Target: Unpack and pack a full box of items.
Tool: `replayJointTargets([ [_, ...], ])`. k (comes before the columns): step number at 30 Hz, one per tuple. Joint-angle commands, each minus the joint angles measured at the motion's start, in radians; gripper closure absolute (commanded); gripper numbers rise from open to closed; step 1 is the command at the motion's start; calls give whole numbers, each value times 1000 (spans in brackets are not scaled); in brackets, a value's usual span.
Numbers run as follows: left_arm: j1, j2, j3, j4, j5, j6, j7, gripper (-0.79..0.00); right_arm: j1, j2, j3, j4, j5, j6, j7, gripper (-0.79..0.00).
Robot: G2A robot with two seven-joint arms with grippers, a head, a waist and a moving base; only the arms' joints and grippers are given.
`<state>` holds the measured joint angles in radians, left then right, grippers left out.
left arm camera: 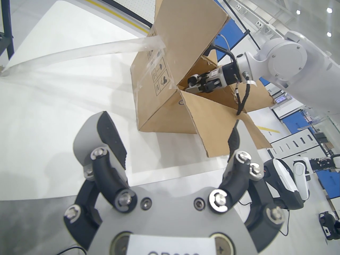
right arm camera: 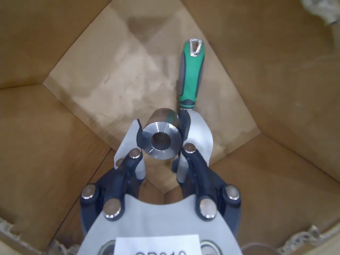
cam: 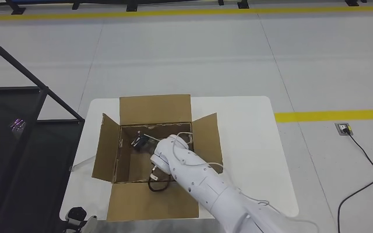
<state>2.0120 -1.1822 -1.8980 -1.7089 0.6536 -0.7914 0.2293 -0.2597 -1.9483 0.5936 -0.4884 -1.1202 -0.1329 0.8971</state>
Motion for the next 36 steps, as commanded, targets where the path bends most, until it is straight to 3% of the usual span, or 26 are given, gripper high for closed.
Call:
replayJointTargets([
  [1,0,0,0,0,0,0,0,-785,6,-13,-2,36,13,-11,-14,0],
  [8,0,0,0,0,0,0,0,-785,11,-55,-29,111,7,-38,-55,-9],
  [9,0,0,0,0,0,0,0,-785,10,-58,-32,117,3,-37,-58,-222],
  [10,0,0,0,0,0,0,0,-785,10,-59,-34,122,3,-39,-58,-299],
  [13,0,0,0,0,0,0,0,-785,10,-60,-36,132,7,-44,-66,-403],
  [14,0,0,0,0,0,0,0,-785,10,-60,-36,134,9,-45,-68,-511],
  [17,0,0,0,0,0,0,0,-785,11,-60,-37,137,12,-48,-78,-699],
  [19,0,0,0,0,0,0,0,-785,14,-58,-34,137,17,-49,-90,-748],
  [24,-3,-2,-8,-13,-12,33,5,-785,22,-55,-21,98,23,-17,-153,-776],
  [26,3,-3,-32,-29,4,58,16,-785,21,-51,-9,68,15,47,-216,-739],
  [29,18,-6,-56,-47,62,74,53,-785,1,-42,-10,-3,-35,115,-262,-770],
  [36,6,-6,-80,-55,90,48,52,-785,-129,32,20,-349,-216,209,-230,-785],
])
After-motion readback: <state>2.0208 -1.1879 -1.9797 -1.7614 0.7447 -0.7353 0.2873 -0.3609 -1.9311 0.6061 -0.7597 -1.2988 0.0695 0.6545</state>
